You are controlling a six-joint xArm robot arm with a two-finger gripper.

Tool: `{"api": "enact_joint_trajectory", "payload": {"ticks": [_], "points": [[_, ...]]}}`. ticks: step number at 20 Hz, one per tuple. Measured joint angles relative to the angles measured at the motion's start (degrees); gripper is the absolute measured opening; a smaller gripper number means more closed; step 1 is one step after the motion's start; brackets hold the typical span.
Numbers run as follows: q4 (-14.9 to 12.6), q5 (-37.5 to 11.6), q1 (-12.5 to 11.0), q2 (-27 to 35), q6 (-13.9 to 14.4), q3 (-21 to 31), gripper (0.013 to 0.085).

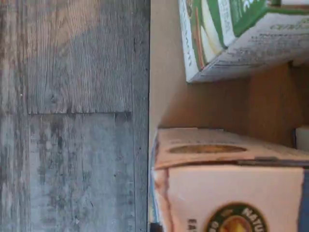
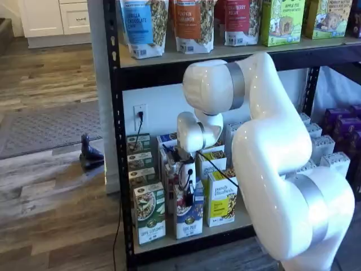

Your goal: Pick up the blue and white box that is on the bottom shelf, the second box from the left

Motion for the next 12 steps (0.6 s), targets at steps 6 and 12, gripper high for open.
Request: {"api": "enact_joint_trajectory", "payload": {"ticks": [6, 12], "points": [[-0.11, -0.63, -0.13, -0.46, -0.04, 0.93, 0.049], [1.0, -1.57, 0.32, -3.07, -0.55, 4.66, 0.049]]}}
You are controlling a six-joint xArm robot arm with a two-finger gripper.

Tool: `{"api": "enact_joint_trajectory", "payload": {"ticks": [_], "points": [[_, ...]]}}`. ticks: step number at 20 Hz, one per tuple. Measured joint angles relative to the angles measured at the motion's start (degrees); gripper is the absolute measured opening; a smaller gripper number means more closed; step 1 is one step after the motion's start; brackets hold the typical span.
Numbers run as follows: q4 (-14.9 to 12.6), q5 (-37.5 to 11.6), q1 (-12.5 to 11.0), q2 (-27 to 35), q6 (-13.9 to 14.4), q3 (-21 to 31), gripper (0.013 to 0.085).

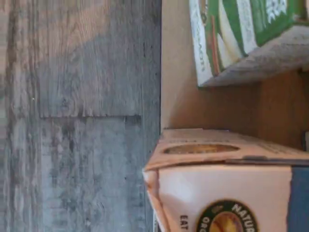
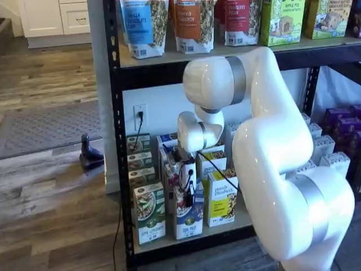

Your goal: Pick up the blue and white box that is on the bottom shelf, the second box from the left

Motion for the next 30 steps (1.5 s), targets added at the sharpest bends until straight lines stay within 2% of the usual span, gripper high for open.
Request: {"api": "enact_joint_trajectory", "payload": {"ticks": [5, 12, 17, 22, 30], "points": [[0.08, -1.87, 0.54, -3.8, 0.46, 5.79, 0.049], [0.78, -4.6, 1.03, -11.75, 0.29, 16.58, 0.049], [1.92, -3.97, 1.85, -19.17, 0.1, 24.16, 0.049], [0.88, -2.7, 2.68, -25.32, 1.89, 30.17, 0.049], [4.44, -2.56, 3.31, -33.03, -0.65, 37.59, 0.049]]}}
